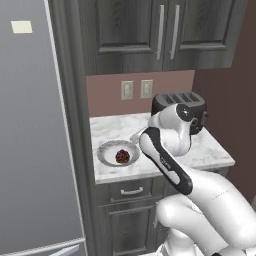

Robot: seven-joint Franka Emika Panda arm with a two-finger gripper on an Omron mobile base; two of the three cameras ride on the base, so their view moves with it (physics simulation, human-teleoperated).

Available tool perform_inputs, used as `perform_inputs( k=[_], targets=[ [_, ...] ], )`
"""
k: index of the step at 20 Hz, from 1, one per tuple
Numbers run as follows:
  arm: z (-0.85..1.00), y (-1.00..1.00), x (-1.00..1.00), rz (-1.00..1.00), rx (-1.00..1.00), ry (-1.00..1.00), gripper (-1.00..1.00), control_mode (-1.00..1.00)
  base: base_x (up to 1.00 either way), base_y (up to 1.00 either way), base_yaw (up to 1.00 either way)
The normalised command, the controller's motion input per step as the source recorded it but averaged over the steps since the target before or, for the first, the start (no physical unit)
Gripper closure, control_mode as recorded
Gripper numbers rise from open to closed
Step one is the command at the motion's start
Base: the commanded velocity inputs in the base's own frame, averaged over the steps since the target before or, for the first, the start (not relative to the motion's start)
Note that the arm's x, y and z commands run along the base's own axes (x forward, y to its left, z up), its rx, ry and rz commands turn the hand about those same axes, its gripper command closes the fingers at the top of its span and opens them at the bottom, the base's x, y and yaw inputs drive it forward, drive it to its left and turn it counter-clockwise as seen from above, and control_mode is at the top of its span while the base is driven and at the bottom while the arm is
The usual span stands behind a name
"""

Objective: Take the baked cake out of the oven and place it on the plate for cooling. Then close the oven door.

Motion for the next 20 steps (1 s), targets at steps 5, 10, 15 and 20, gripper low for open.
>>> perform_inputs(
  k=[5, 10, 15, 20],
  targets=[
    [0.76, -0.38, -1.00, -0.03, 0.00, 0.19, -1.00, -1.00, 0.00, 0.00, 0.00],
    [0.54, -0.11, -0.86, 0.00, 0.00, 0.21, -1.00, -1.00, 0.00, 0.00, 0.00],
    [0.12, 0.00, -0.60, 0.00, -0.03, 0.29, -1.00, -1.00, 0.00, 0.00, 0.00],
    [-0.09, -0.03, -0.81, 0.00, -0.03, 0.25, -1.00, -1.00, 0.00, 0.00, 0.00]
  ],
)
